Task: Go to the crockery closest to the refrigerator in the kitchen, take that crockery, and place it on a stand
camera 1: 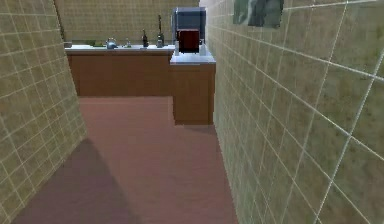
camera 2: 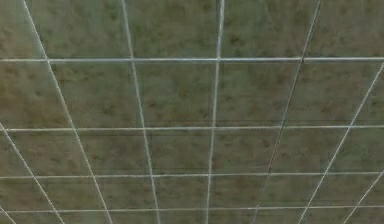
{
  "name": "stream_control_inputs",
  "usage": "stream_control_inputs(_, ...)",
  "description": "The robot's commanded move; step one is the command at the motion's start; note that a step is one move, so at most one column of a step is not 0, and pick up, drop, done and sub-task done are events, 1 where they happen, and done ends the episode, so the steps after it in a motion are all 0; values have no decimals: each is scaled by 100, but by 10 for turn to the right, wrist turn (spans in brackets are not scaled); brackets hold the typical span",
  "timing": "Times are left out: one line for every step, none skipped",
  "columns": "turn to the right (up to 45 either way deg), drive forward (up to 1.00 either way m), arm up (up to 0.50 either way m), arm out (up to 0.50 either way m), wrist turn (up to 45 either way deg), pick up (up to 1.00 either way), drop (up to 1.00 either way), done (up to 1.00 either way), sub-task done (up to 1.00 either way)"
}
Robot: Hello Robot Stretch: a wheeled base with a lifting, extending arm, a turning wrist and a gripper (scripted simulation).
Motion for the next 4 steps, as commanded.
stream_control_inputs(-120,0,0,0,0,0,0,0,0)
stream_control_inputs(0,100,0,0,0,0,0,0,0)
stream_control_inputs(0,100,0,0,0,0,0,0,0)
stream_control_inputs(-60,0,0,0,0,0,0,0,0)
